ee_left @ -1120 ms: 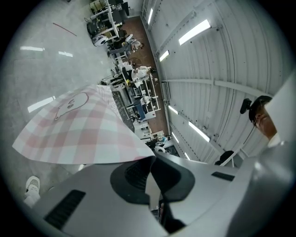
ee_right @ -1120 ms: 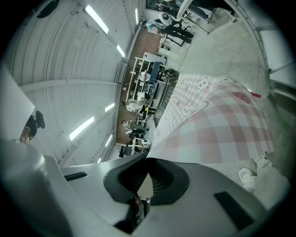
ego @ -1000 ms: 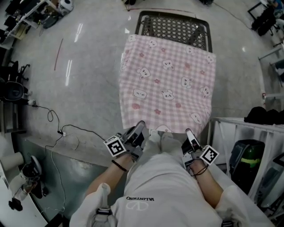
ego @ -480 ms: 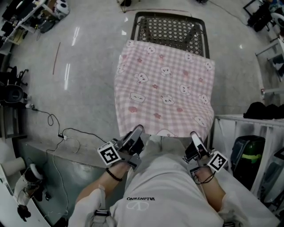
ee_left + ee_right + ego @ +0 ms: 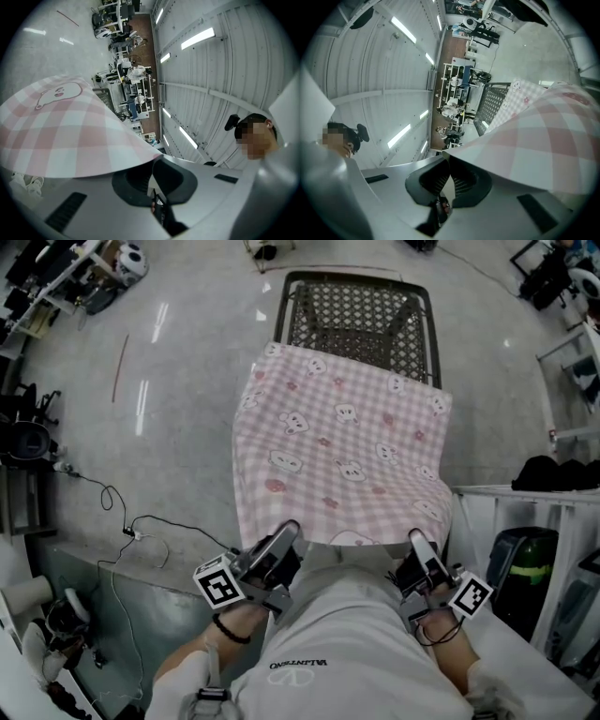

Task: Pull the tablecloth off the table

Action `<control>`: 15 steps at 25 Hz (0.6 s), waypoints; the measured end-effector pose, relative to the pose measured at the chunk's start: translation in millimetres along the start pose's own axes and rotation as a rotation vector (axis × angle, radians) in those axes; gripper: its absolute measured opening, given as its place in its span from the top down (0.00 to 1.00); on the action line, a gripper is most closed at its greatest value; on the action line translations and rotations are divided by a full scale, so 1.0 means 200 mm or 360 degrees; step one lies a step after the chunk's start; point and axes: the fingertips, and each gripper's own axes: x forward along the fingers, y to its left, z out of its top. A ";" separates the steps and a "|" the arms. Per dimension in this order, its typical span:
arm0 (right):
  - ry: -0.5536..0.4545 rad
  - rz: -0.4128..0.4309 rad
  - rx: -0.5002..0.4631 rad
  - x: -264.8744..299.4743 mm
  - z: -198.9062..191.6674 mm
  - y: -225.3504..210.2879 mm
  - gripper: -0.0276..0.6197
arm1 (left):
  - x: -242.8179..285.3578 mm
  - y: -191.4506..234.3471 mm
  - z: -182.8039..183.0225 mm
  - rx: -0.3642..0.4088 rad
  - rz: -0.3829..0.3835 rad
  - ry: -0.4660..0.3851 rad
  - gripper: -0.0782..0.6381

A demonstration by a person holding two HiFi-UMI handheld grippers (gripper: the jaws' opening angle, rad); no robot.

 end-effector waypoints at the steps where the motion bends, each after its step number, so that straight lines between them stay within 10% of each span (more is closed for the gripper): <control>1: 0.0002 0.0014 0.0003 0.00 0.00 0.03 0.94 | -0.01 -0.02 0.00 0.0001 0.0000 -0.0002 0.89; 15: 0.0037 0.0174 -0.0046 -0.02 0.08 0.31 0.94 | 0.02 -0.39 0.02 0.0037 -0.0128 0.0085 0.89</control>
